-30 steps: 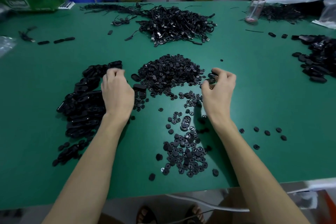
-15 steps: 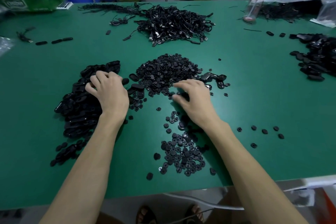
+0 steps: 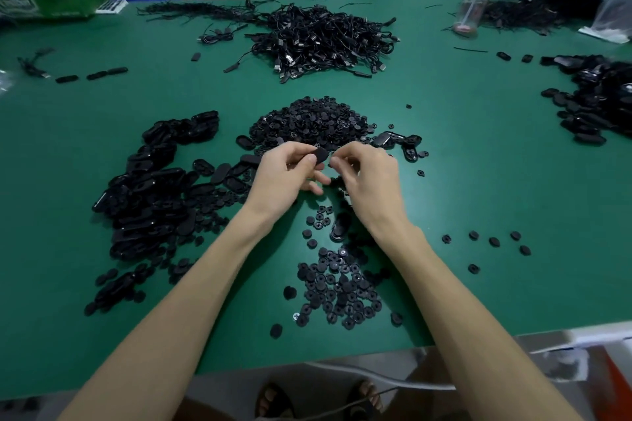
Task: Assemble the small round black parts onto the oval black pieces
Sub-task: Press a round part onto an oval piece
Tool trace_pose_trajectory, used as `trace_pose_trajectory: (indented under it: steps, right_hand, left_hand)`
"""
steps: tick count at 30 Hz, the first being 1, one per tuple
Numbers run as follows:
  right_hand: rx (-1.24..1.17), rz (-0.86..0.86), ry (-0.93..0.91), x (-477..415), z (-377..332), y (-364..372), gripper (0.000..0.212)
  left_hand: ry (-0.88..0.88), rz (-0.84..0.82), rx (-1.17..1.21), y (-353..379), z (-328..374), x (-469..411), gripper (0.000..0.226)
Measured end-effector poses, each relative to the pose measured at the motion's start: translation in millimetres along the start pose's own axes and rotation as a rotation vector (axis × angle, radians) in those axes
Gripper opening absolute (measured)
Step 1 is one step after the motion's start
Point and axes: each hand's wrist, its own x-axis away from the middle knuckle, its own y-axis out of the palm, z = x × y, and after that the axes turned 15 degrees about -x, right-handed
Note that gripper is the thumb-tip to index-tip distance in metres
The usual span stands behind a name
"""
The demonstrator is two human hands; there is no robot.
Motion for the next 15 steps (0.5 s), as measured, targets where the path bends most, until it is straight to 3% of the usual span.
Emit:
trace_pose_trajectory:
  steps: [4,10,15]
  right_hand:
    - [-0.207,0.062,0.078,2.4,-7.8,-2.2,0.006]
    - [-0.315,0.085,0.164,-0.1,-6.6,-2.0,0.007]
    - [-0.405,0.099,0.202,-1.6,-5.0,-3.9,0.018]
  left_hand:
    - [-0.014,-0.048,0.02,1.3,-2.2,1.8,0.022]
    - [-0.044,-0.067,0.065,0.5,-3.9,-0.1,0.024]
    - [-0.054,-0.076,0.099,2.0,-4.2,-0.7,0.024]
